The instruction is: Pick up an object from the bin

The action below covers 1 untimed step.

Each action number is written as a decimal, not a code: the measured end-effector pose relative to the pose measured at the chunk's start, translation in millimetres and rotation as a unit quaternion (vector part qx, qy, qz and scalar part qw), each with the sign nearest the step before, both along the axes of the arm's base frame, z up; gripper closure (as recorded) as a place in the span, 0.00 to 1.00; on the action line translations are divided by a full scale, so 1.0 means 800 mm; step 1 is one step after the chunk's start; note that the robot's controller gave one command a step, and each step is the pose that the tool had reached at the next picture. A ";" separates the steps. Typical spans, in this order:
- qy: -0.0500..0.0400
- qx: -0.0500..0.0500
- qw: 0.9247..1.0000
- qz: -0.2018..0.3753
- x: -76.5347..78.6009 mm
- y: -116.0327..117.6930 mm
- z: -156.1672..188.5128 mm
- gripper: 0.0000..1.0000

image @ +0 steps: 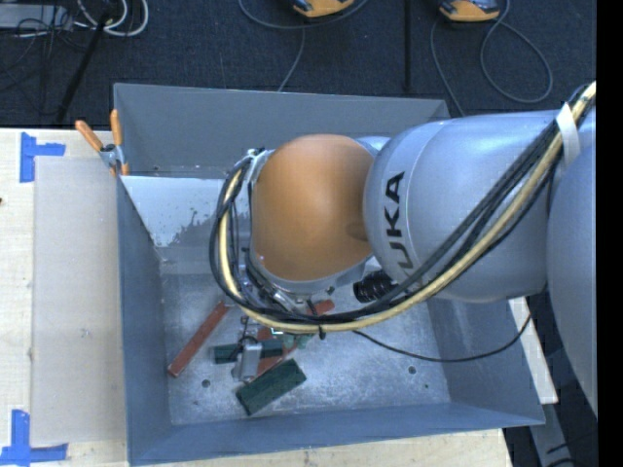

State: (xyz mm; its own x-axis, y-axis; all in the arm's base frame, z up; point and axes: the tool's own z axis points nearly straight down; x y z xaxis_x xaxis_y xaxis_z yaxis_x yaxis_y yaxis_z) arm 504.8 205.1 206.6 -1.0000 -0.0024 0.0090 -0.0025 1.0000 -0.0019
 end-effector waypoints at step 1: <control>-0.002 0.003 0.930 0.368 0.037 0.019 -0.172 0.00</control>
Offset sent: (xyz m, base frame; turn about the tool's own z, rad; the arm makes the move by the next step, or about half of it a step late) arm 0.0305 0.0147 -0.1354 -0.7538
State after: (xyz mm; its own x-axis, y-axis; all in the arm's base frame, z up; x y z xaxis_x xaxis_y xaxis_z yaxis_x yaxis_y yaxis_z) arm 534.2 220.4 69.0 -0.7273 -0.6863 0.0035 -0.6863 0.7273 0.0030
